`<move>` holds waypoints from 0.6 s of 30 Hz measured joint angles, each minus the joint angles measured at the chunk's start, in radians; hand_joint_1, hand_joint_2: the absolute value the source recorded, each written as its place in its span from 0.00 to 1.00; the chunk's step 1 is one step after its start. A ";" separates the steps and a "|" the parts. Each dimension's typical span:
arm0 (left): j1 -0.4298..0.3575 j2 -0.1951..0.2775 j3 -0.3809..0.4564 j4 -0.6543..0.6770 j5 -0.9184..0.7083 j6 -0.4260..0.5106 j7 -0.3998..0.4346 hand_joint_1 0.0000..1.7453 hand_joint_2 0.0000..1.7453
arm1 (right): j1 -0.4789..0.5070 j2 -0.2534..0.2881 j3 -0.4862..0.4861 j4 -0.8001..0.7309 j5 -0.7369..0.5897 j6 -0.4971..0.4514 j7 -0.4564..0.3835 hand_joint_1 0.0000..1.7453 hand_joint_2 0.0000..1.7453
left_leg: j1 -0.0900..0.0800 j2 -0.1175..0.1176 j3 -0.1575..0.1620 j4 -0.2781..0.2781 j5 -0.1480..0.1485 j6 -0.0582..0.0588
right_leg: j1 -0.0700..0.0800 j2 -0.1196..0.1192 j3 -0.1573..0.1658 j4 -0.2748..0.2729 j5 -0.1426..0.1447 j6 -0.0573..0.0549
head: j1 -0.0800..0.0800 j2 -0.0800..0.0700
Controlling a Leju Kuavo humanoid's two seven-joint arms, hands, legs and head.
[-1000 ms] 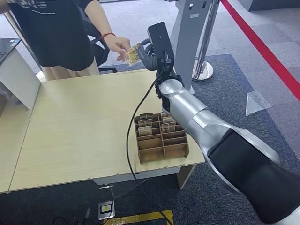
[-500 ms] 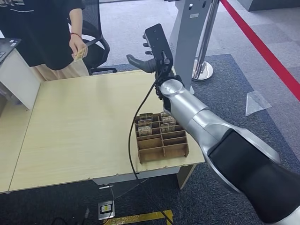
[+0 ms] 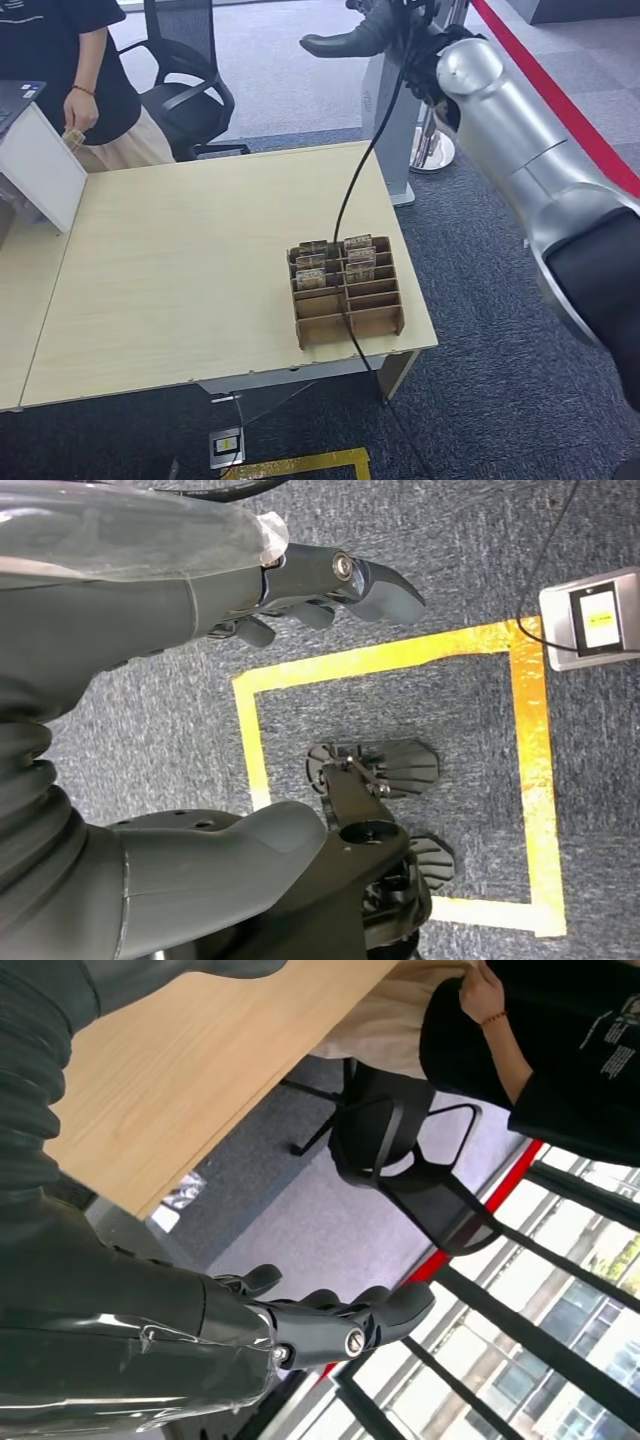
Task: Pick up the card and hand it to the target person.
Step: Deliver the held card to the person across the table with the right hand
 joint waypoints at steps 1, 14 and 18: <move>0.002 0.002 0.000 0.000 0.007 -0.001 -0.003 0.00 1.00 | -0.006 -0.035 0.000 -0.048 -0.007 0.018 0.028 0.00 1.00 | 0.000 0.000 0.000 0.000 0.000 0.000 | 0.000 0.000 0.000 0.000 0.000 0.000 | 0.000 0.000; 0.030 0.025 0.000 0.001 0.066 0.004 -0.043 0.00 1.00 | -0.019 -0.479 0.019 -0.545 0.019 0.277 0.275 0.00 1.00 | 0.000 0.001 0.000 0.000 -0.001 0.000 | 0.000 0.000 -0.001 0.000 0.000 0.000 | 0.000 0.000; 0.031 0.027 0.001 0.001 0.075 0.004 -0.052 0.00 1.00 | -0.024 -0.573 0.063 -0.640 0.167 0.368 0.390 0.00 1.00 | 0.000 0.001 -0.001 0.000 -0.001 0.000 | 0.000 0.000 -0.002 0.000 0.000 0.000 | 0.001 0.000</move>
